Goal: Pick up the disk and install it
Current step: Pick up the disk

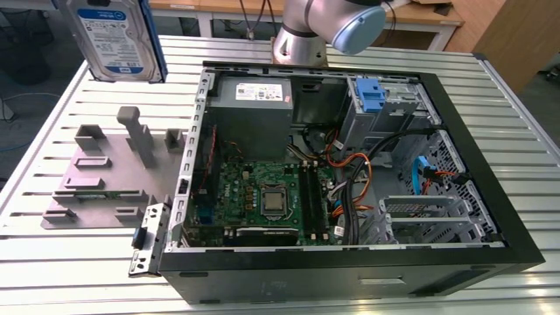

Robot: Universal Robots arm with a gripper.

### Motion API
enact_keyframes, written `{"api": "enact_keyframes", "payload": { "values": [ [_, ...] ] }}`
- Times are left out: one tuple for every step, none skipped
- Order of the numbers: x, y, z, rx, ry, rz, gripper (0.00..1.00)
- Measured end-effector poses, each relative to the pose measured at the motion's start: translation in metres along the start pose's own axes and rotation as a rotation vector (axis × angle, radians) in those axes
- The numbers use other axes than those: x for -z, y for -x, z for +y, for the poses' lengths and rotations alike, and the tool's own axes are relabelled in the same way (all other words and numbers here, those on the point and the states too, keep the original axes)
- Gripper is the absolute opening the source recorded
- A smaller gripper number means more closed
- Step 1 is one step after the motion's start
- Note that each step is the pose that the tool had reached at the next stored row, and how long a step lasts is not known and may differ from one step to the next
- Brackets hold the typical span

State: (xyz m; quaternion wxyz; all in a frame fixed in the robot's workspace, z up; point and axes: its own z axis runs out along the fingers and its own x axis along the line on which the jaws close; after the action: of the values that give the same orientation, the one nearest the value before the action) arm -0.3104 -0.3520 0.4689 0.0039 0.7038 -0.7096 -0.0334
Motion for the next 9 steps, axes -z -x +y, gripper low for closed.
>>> {"api": "enact_keyframes", "payload": {
  "values": [
    [0.0001,0.0,-0.0015,0.0,0.0,-0.0001,0.35],
    [0.0001,0.0,-0.0029,-0.001,0.0,0.0,0.35],
    [0.0001,0.0,-0.0037,-0.001,0.0,-0.0001,0.35],
    [0.0002,0.0,-0.0039,-0.001,-0.0001,-0.0001,0.35],
    [0.0002,0.0,-0.0039,-0.001,-0.0001,-0.0001,0.35],
    [0.0002,0.0,-0.0039,-0.001,-0.0001,-0.0001,0.35],
    [0.0002,0.0,-0.0039,-0.001,-0.0001,-0.0001,0.35],
    [0.0002,0.0,-0.004,-0.001,-0.0001,-0.0001,0.35],
    [0.0004,0.0,-0.004,-0.001,0.0,-0.0001,0.35]
  ]
}}
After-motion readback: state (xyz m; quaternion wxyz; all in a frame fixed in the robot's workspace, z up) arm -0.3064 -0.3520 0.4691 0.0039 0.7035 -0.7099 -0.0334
